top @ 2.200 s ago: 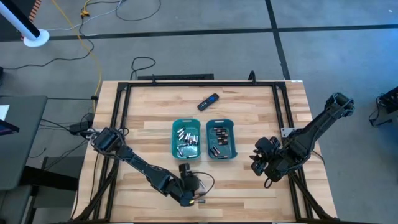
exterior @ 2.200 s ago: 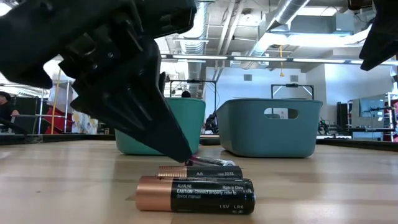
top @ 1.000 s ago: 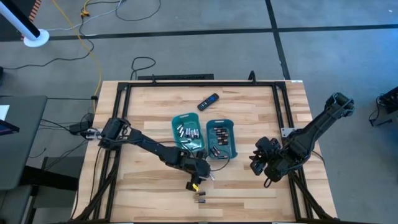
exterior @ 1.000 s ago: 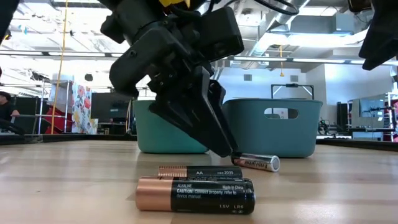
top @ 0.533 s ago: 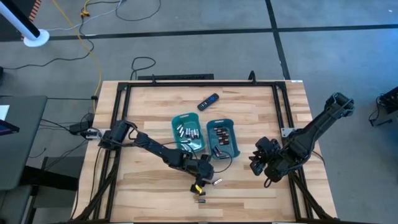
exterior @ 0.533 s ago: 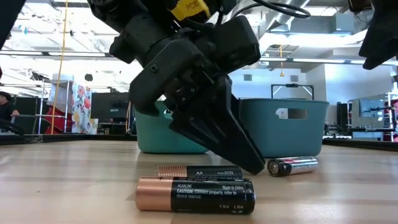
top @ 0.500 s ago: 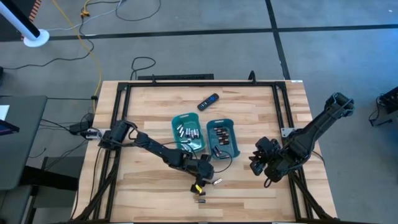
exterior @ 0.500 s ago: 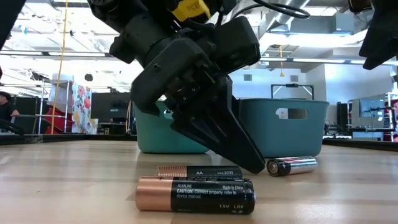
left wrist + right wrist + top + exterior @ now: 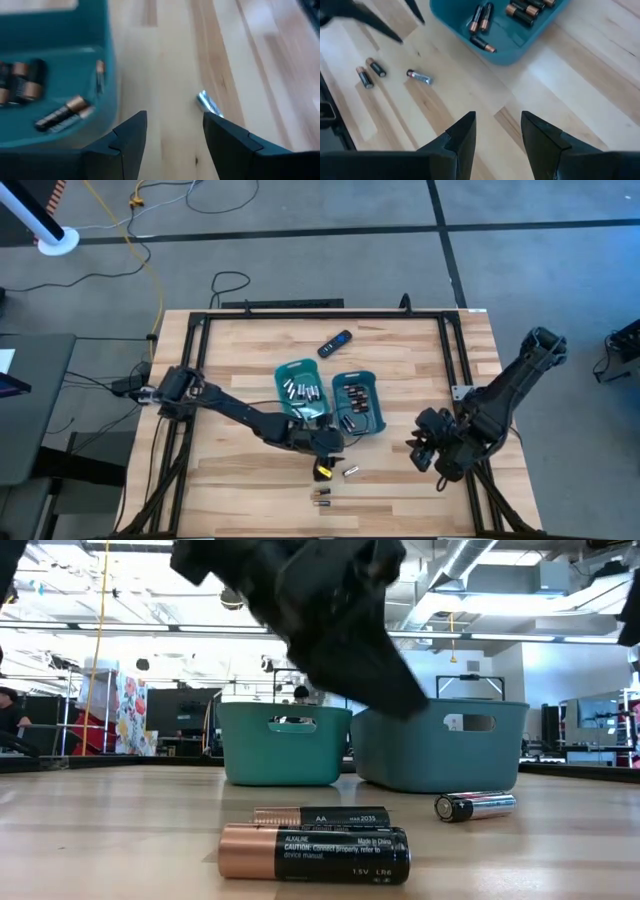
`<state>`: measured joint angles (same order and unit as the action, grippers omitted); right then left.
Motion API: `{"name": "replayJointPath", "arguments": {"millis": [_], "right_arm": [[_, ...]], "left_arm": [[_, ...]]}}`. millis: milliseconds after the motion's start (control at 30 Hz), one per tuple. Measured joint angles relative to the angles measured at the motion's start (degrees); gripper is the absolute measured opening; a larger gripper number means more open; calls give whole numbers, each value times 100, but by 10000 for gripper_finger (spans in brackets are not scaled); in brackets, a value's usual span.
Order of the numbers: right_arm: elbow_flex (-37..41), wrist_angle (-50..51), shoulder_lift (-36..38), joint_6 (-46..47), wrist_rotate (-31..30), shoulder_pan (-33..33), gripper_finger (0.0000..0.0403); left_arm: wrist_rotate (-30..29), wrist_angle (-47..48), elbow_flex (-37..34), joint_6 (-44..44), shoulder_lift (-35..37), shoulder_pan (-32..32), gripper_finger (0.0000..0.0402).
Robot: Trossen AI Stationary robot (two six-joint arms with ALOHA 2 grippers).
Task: Sort batteries
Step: Put the silver and black battery into the green bin
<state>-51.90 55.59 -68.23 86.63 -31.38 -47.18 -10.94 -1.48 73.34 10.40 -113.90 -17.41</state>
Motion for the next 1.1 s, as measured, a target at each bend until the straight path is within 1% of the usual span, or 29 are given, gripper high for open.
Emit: {"name": "replayJointPath", "arguments": {"millis": [133, 200, 333, 500, 567, 633, 700, 767, 867, 1000, 1100], "right_arm": [[0, 64, 0, -1, 0, -150, 172], [0, 97, 0, 0, 0, -186, 172], [0, 99, 0, 0, 0, -190, 172], [-2, 114, 0, -9, 0, -188, 172], [-2, 120, 0, -9, -1, -188, 172], [-2, 138, 0, -11, -2, -193, 172], [-4, 139, 0, -11, -2, -193, 172], [-4, 146, -2, -11, -2, -193, 172], [-4, 144, -1, -11, -2, -197, 172], [-4, 138, -2, -9, -2, -197, 171], [-4, 136, 0, -9, -2, -197, 171]], "left_arm": [[-350, -1, 0, 176, 229, -129, 190], [-389, -22, 2, 502, 247, -190, 190], [-586, -33, 2, 1396, 137, -329, 190], [-1063, -91, 76, 1945, 40, -566, 190], [-1178, -7, 164, 2026, -16, -650, 190], [-1317, -51, 379, 2089, -186, -681, 190], [-1464, 282, 614, 2101, -384, -723, 190], [-1478, 449, 995, 2099, -670, -727, 190], [-1618, 1061, 1642, 2095, -1117, -728, 190], [-1571, 1932, 2562, 2097, -1664, -728, 190], [-1521, 2608, 3052, 2183, -1991, -737, 190]]}}
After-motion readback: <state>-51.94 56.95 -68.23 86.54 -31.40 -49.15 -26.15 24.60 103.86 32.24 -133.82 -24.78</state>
